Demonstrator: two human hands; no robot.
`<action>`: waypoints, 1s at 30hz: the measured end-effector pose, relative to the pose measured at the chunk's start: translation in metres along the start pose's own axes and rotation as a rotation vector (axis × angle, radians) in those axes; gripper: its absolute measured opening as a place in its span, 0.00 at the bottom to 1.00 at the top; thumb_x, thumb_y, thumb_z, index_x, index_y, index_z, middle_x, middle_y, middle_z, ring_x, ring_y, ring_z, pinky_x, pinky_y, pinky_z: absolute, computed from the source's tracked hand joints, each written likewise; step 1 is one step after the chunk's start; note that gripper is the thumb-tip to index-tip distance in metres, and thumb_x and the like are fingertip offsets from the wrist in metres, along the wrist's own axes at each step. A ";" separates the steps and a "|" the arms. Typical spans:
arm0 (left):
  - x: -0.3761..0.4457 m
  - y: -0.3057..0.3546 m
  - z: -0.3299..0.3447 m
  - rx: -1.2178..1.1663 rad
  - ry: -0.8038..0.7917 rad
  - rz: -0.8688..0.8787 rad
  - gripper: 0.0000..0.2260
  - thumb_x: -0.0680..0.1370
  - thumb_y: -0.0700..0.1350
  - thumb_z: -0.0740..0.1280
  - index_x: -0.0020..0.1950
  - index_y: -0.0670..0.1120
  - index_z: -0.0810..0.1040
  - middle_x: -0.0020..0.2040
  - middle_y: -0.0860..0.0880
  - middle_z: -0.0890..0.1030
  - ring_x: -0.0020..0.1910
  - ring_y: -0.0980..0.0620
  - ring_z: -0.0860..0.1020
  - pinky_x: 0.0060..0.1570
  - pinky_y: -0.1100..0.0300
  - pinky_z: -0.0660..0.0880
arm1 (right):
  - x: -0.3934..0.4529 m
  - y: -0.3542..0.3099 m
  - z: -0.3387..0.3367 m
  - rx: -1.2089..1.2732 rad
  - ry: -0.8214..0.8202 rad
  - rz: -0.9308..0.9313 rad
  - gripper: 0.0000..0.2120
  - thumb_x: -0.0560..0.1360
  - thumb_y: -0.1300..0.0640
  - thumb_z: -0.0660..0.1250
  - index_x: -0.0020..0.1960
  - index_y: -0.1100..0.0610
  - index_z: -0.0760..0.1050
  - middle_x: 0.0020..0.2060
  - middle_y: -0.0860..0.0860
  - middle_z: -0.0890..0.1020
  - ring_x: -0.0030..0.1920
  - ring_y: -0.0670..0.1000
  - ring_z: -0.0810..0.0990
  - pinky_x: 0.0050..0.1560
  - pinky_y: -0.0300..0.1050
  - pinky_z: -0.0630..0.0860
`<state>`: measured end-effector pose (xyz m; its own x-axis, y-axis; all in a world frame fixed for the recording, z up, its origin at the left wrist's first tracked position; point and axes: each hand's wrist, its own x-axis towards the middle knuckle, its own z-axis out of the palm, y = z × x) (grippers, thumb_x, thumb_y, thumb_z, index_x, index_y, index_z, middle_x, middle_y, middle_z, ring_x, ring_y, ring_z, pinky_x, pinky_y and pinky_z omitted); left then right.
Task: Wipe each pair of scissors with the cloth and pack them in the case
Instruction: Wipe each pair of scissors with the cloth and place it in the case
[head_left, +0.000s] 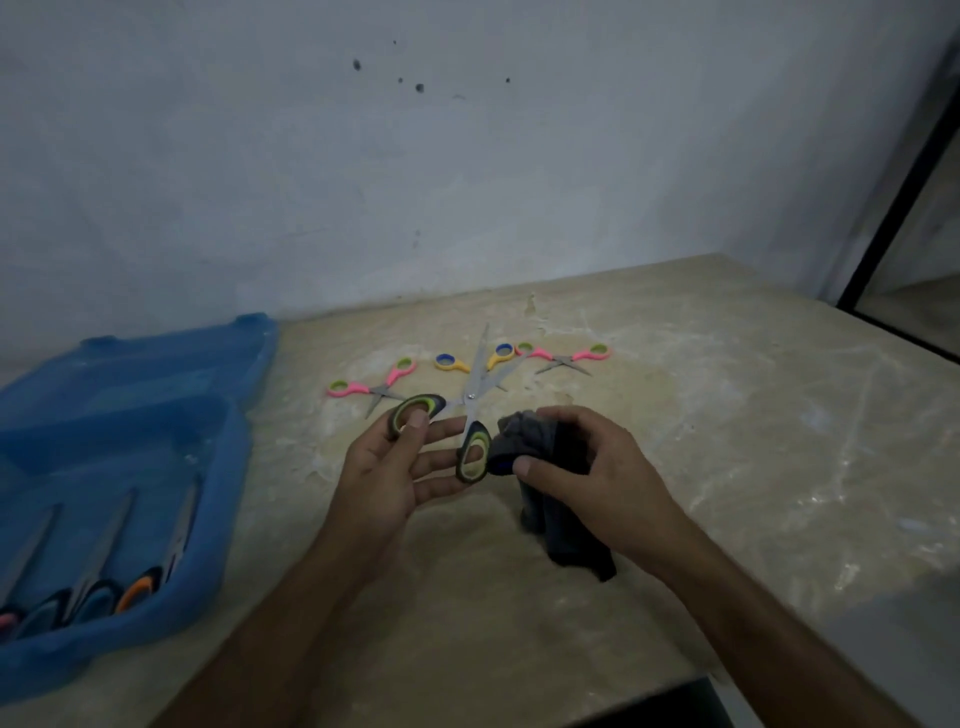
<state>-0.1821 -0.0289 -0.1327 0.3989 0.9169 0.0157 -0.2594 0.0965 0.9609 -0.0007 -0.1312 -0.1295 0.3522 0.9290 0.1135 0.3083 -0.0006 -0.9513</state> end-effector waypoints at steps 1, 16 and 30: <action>0.000 0.000 0.000 0.001 0.006 0.002 0.11 0.85 0.45 0.59 0.60 0.45 0.79 0.54 0.40 0.86 0.45 0.40 0.86 0.40 0.51 0.83 | -0.001 0.002 0.002 0.034 0.007 -0.038 0.16 0.74 0.57 0.77 0.60 0.52 0.78 0.49 0.47 0.85 0.48 0.47 0.85 0.48 0.44 0.82; -0.004 -0.010 0.008 0.117 -0.011 0.056 0.16 0.84 0.49 0.57 0.65 0.43 0.79 0.55 0.40 0.86 0.49 0.38 0.86 0.48 0.44 0.84 | 0.021 -0.039 0.032 -0.359 0.130 -0.568 0.16 0.76 0.59 0.70 0.64 0.52 0.79 0.58 0.49 0.78 0.54 0.49 0.79 0.54 0.45 0.77; -0.007 -0.004 0.010 0.064 0.101 0.083 0.12 0.85 0.48 0.57 0.58 0.48 0.80 0.49 0.43 0.88 0.42 0.42 0.87 0.39 0.51 0.84 | 0.029 -0.020 0.015 -0.437 0.320 -0.543 0.21 0.70 0.57 0.69 0.63 0.55 0.77 0.58 0.51 0.78 0.55 0.54 0.79 0.50 0.54 0.78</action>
<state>-0.1752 -0.0398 -0.1335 0.2867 0.9554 0.0710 -0.2299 -0.0034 0.9732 -0.0096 -0.0983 -0.1116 0.2697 0.6886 0.6731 0.8090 0.2171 -0.5463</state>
